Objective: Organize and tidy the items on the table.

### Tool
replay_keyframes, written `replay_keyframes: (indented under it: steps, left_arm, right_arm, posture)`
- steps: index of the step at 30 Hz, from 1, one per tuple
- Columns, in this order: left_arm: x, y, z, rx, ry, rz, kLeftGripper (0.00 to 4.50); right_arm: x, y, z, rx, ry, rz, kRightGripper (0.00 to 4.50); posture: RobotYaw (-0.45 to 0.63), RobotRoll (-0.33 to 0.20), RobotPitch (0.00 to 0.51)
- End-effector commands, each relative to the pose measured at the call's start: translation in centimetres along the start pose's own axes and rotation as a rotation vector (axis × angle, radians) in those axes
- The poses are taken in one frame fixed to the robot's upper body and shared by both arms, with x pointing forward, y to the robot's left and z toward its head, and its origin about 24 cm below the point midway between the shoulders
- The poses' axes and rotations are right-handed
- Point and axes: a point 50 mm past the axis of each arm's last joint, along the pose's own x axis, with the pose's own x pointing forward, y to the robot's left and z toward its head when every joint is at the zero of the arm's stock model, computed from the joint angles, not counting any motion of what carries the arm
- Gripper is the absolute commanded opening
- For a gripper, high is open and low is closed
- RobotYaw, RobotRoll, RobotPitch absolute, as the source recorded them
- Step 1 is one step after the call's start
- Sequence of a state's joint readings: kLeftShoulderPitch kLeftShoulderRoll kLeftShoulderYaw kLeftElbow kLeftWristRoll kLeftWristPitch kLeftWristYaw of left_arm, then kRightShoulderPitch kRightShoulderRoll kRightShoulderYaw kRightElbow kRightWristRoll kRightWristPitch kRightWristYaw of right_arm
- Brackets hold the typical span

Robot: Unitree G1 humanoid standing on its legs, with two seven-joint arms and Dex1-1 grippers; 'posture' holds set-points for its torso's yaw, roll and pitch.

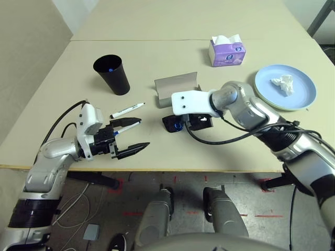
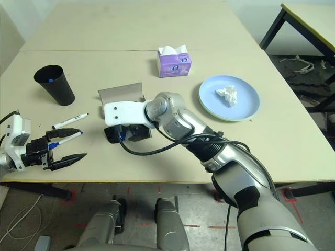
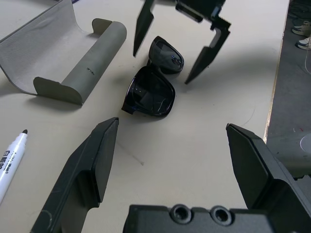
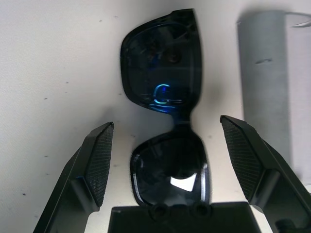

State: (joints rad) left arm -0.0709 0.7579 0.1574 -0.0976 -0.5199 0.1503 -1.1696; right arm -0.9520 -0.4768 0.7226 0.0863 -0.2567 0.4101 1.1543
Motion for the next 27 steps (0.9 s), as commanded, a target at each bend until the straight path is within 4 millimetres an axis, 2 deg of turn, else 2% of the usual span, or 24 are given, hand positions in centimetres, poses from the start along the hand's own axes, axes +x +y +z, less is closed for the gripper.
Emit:
replay_keyframes:
  steps: [1, 13, 17, 20, 24, 25, 27]
  left_arm:
    - [0.02, -0.32, -0.10, 0.007, 0.005, -0.004, 4.50]
    - [0.13, -0.80, -0.60, 0.003, 0.015, -0.007, 4.50]
    - [0.16, -0.93, -0.65, 0.001, 0.013, -0.005, 4.50]
    - [0.18, -1.04, -0.69, 0.000, 0.011, -0.003, 4.50]
    - [0.02, -0.98, -0.67, 0.001, 0.007, 0.009, 4.50]
    - [-0.04, -0.95, -0.66, 0.002, 0.005, 0.013, 4.50]
    - [-0.07, -0.95, -0.63, 0.003, 0.003, 0.018, 4.50]
  right_arm:
    - [0.34, 0.38, 0.05, -0.020, -0.007, 0.005, 4.47]
    - [0.38, 0.03, 0.32, -0.028, -0.024, -0.025, 4.47]
    - [0.30, 0.00, 0.31, -0.019, -0.024, -0.018, 3.18]
    - [0.25, 0.15, 0.33, -0.014, -0.028, -0.005, 1.96]
    - [0.06, 0.27, 0.27, -0.008, -0.026, 0.008, 0.59]
    - [-0.02, 0.29, 0.22, -0.007, -0.025, 0.010, 0.28]
    - [-0.15, 0.30, 0.11, -0.004, -0.021, 0.013, 0.21]
  posture:
    - [-0.07, 0.000, 0.197]
    - [-0.06, 0.000, 0.196]
    - [-0.06, 0.000, 0.198]
    - [-0.06, 0.000, 0.201]
    - [-0.06, 0.000, 0.202]
    - [-0.05, 0.000, 0.203]
    - [-0.05, 0.000, 0.203]
